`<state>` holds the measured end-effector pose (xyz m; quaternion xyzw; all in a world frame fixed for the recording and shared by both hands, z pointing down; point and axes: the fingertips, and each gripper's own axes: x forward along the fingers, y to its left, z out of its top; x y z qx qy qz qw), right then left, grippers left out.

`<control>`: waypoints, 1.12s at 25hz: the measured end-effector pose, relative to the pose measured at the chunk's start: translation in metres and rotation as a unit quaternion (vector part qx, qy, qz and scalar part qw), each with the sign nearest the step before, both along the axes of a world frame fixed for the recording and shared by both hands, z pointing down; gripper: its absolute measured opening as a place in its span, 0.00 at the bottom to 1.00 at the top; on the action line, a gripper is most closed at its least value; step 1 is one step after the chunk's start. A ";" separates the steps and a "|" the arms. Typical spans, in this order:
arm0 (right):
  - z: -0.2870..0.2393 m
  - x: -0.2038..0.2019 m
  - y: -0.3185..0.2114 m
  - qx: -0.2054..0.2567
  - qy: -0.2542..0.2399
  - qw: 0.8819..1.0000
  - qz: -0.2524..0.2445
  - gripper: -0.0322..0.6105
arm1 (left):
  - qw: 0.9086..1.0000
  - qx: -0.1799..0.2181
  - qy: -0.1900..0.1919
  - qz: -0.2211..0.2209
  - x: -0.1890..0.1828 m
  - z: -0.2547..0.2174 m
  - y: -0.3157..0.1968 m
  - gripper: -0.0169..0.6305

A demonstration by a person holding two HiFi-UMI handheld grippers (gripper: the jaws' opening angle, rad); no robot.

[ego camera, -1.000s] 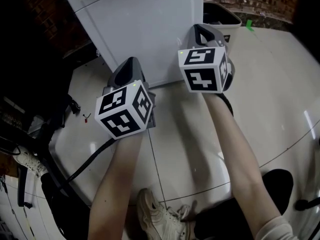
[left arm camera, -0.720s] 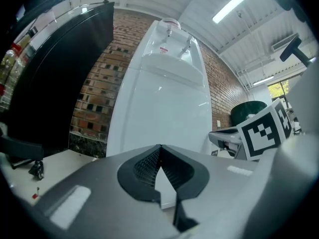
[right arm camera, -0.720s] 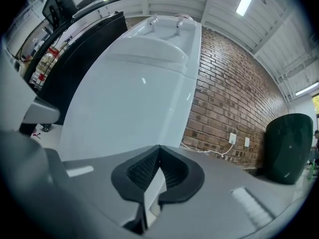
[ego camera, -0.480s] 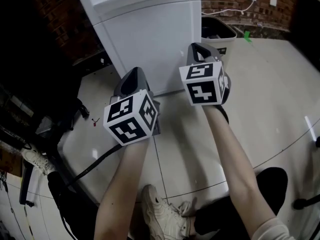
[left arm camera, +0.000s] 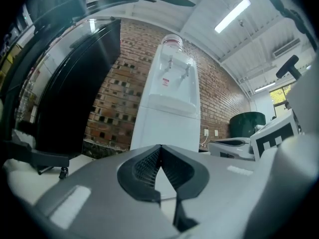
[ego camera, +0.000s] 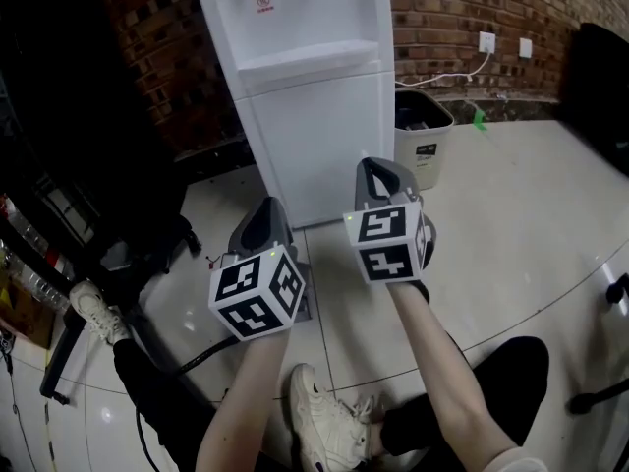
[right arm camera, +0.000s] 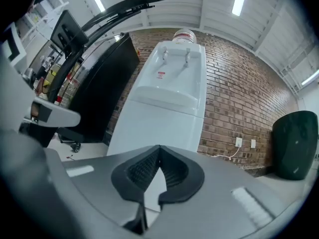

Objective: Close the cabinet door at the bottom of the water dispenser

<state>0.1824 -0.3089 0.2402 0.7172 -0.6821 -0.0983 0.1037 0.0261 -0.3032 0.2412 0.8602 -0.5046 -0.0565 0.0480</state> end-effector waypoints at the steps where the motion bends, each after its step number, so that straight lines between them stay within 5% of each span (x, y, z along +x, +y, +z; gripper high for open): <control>1: -0.002 -0.006 0.009 0.001 -0.002 1.000 -0.005 0.05 | 1.000 0.000 0.002 -0.001 -0.008 -0.002 0.008 0.04; 9: -0.008 -0.068 0.097 0.035 -0.014 0.998 -0.043 0.05 | 0.999 -0.008 0.038 -0.019 -0.048 -0.003 0.065 0.04; 16: 0.007 -0.107 0.157 0.030 -0.041 0.992 -0.118 0.05 | 0.999 0.033 -0.010 -0.032 -0.088 0.015 0.117 0.04; 22: 0.034 -0.106 0.188 0.047 -0.098 0.989 -0.096 0.05 | 0.998 0.033 -0.049 -0.037 -0.099 0.066 0.145 0.04; 28: 0.049 -0.127 0.193 0.053 -0.062 0.991 -0.102 0.05 | 0.998 0.024 -0.032 -0.049 -0.109 0.074 0.146 0.04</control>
